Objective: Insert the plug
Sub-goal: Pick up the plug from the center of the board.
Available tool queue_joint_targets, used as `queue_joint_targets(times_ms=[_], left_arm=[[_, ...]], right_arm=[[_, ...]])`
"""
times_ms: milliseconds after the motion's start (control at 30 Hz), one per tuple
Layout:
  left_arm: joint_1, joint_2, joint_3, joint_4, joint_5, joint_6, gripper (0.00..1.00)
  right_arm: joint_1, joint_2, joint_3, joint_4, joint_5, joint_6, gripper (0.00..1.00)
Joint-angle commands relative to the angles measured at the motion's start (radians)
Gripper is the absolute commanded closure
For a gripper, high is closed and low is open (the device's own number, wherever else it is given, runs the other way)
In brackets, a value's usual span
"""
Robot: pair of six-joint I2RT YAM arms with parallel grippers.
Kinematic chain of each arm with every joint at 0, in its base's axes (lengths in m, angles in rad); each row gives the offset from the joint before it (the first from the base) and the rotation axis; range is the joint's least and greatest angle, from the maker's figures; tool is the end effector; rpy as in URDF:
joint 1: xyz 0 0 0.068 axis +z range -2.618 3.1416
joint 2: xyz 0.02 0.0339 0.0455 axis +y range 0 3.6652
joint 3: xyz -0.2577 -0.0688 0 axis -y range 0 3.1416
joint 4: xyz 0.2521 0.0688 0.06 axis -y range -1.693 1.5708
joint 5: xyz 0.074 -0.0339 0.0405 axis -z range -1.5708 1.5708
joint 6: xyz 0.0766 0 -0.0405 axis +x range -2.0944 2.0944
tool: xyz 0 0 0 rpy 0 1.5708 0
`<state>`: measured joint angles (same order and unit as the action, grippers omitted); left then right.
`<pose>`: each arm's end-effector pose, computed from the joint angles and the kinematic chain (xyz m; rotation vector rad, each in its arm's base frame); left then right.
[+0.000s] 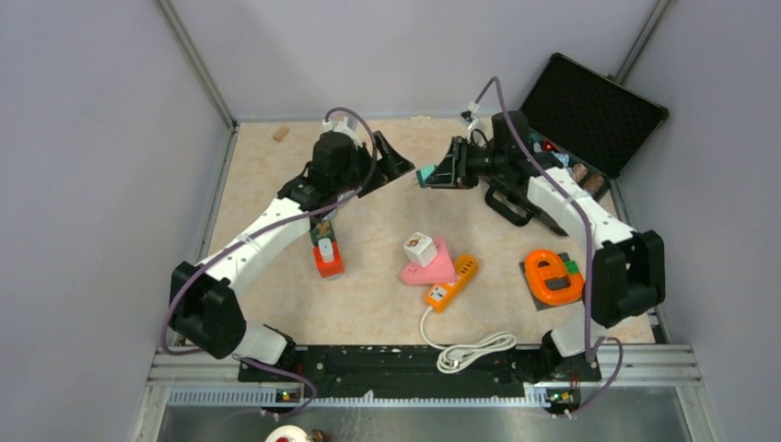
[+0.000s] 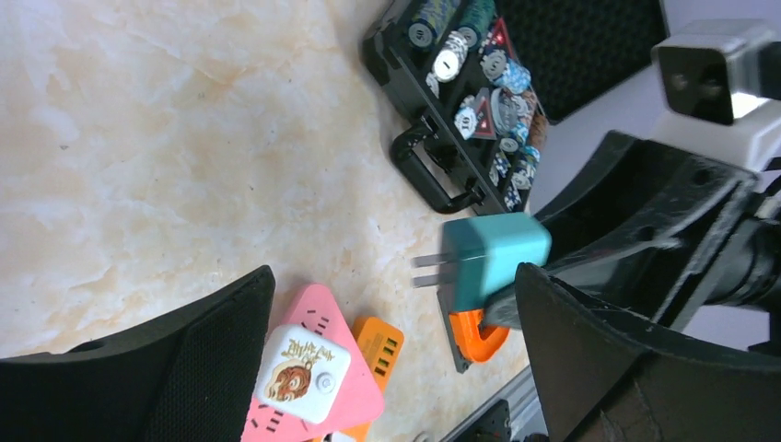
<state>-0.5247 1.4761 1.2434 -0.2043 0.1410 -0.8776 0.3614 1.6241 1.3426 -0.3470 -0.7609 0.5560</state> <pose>0.3326 -0.2050 0.3069 -0.2833 2.1415 -1.0026 0.3530 0.1899 0.2823 -0.2402 2.3088 1.3287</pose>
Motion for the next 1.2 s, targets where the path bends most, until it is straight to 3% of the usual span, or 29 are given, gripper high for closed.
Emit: queue_joint_targets(times_ms=[0,233,400,567,800,900,967,1067,1167], left_arm=[[0.023,-0.106,-0.099,0.209,0.165,0.09,0.01],[0.023,-0.187,-0.177,0.362,0.448,0.138,0.02],[0.02,-0.191,-0.199,0.5,0.628,0.097,0.04],[-0.001,-0.151,-0.187,0.623,0.717,0.029,0.1],[-0.043,-0.108,-0.158,0.645,0.753,0.008,0.34],[-0.044,-0.117,-0.167,0.637,0.736,0.009,0.56],[-0.043,-0.126,-0.172,0.617,0.709,0.019,0.8],[-0.044,-0.137,-0.172,0.57,0.672,0.048,1.0],[-0.044,-0.141,-0.168,0.552,0.657,0.065,1.0]], right_arm=[[-0.005,-0.147,-0.022,-0.005,0.045,-0.145,1.0],[-0.007,-0.335,-0.189,0.182,-0.028,-0.136,1.0],[-0.005,-0.402,-0.302,0.422,-0.187,0.006,1.0],[-0.005,-0.417,-0.332,0.519,-0.267,0.113,1.0],[-0.005,-0.426,-0.335,0.563,-0.262,0.157,1.0],[-0.006,-0.425,-0.34,0.571,-0.255,0.165,1.0],[-0.005,-0.426,-0.342,0.567,-0.254,0.162,1.0],[-0.006,-0.422,-0.338,0.533,-0.26,0.143,0.97],[-0.006,-0.421,-0.326,0.504,-0.268,0.118,0.92]])
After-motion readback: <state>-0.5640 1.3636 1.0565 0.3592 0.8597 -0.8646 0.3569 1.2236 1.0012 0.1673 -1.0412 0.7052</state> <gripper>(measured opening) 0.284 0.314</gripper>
